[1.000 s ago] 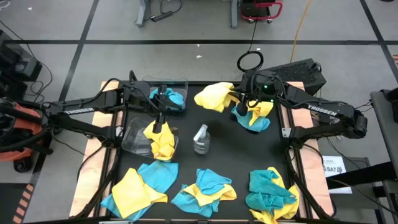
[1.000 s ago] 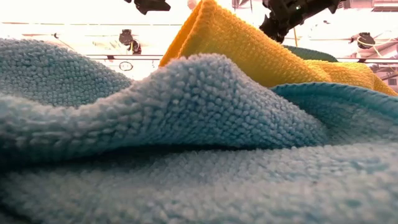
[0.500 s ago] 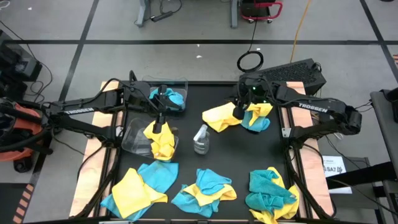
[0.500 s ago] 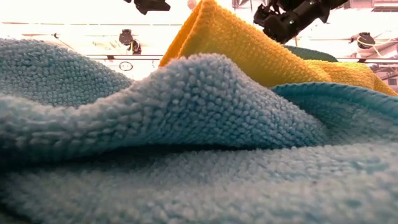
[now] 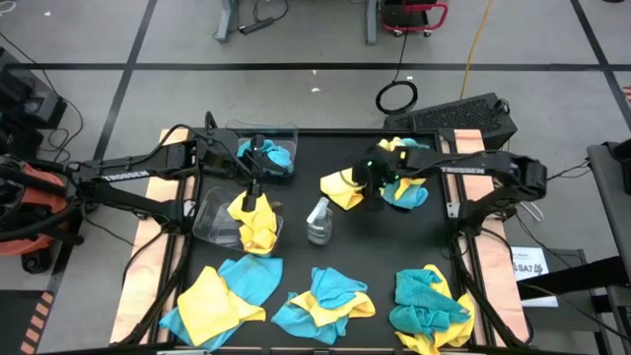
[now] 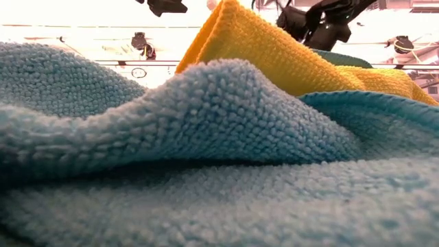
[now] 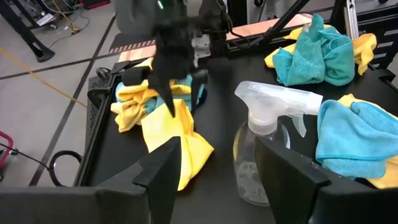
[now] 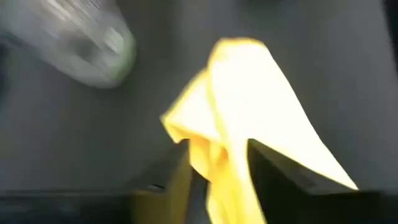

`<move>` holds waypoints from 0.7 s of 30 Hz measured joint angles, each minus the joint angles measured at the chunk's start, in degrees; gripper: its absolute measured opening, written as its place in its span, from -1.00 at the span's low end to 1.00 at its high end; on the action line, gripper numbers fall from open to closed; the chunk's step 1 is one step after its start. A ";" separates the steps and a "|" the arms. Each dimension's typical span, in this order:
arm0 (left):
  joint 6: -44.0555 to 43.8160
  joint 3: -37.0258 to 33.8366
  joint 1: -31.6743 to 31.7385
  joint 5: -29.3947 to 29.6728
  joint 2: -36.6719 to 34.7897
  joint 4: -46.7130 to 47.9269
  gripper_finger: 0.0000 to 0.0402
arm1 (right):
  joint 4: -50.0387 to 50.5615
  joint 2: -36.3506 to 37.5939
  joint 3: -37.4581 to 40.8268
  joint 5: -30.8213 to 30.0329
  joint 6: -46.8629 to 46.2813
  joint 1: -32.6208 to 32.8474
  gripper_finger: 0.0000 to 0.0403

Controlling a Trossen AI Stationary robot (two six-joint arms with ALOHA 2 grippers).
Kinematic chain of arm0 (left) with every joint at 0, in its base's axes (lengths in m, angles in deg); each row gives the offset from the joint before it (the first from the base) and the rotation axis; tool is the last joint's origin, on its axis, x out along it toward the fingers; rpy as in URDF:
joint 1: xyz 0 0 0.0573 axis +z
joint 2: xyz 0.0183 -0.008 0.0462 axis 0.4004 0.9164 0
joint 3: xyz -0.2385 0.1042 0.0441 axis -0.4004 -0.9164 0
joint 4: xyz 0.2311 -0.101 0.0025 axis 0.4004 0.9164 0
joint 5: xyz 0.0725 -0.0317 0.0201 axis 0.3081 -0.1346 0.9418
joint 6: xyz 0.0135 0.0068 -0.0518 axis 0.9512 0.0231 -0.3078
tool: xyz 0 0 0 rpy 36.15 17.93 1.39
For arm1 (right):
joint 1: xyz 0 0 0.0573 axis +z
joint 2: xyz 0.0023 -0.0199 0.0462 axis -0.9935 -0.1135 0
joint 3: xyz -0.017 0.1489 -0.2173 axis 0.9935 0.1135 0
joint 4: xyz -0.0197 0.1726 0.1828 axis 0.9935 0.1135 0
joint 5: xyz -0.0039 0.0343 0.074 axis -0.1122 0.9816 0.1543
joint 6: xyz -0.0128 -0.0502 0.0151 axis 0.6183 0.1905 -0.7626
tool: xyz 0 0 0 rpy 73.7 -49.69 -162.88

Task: Sort microfiber towel by color & place in baskets
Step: Put the yellow microfiber cloth into the bottom transparent bin

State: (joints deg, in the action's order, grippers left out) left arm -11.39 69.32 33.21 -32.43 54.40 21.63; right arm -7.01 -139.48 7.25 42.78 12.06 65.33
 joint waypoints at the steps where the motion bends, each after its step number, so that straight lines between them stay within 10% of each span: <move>1: -0.09 0.00 0.00 0.00 0.00 0.02 0.04 | 0.91 -0.94 0.00 -3.01 0.23 0.67 -0.03; 8: -1.11 0.00 0.00 0.02 0.00 0.07 0.04 | 4.31 -2.82 0.02 -15.15 1.31 3.48 0.30; 21: -1.05 -0.05 0.00 0.02 1.18 0.17 0.04 | 6.02 -2.84 3.20 -21.36 0.21 2.46 0.02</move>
State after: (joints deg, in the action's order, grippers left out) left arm -12.44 69.27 33.21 -32.41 55.58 21.79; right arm -0.99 -142.32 10.46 21.42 12.27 67.79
